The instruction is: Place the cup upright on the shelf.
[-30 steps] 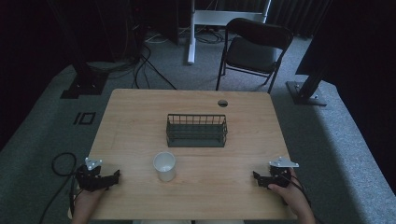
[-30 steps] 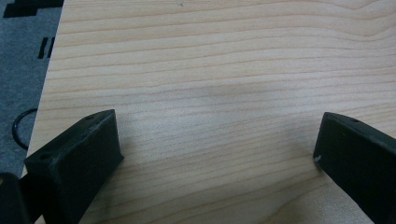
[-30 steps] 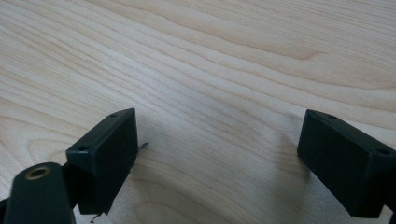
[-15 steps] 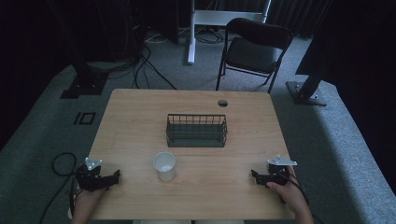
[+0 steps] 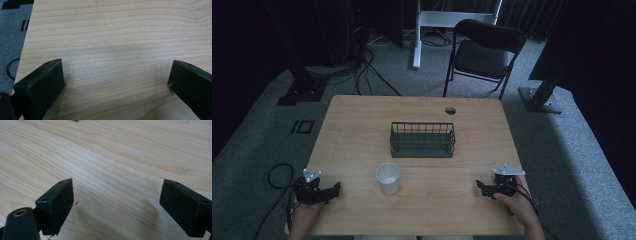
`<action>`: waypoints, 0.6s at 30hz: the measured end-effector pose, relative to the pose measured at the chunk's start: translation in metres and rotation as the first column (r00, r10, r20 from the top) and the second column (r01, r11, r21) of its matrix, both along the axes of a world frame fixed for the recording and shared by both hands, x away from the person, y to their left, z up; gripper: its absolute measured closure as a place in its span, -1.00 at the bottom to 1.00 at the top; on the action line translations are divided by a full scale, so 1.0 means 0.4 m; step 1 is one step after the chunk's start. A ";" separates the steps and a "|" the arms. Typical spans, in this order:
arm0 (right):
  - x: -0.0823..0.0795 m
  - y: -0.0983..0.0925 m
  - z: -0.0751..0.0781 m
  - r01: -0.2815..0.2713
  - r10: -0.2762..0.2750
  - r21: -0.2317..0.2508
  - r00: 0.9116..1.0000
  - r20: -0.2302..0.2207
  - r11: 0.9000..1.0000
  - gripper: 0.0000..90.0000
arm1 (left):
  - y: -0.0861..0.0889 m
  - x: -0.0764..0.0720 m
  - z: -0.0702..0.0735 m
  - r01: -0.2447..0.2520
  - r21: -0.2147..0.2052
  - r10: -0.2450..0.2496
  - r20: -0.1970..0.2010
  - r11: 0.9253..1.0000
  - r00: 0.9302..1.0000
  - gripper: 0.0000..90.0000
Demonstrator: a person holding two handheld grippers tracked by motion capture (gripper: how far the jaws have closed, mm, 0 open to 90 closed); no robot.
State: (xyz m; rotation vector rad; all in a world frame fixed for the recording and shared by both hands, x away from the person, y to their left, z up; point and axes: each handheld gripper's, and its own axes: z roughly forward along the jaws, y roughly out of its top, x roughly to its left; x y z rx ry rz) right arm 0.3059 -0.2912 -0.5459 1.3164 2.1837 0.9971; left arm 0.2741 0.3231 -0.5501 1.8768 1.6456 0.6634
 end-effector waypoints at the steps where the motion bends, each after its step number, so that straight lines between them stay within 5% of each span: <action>1: 0.001 0.004 0.002 -0.006 0.006 0.004 1.000 0.004 1.000 -0.74 | 0.000 0.000 0.000 0.000 0.000 0.000 0.000 1.000 1.000 -0.98; 18: 0.007 0.083 0.035 -0.083 0.083 0.014 0.995 0.050 0.996 -0.72 | 0.000 0.000 0.000 0.000 0.000 0.000 0.000 1.000 1.000 -0.98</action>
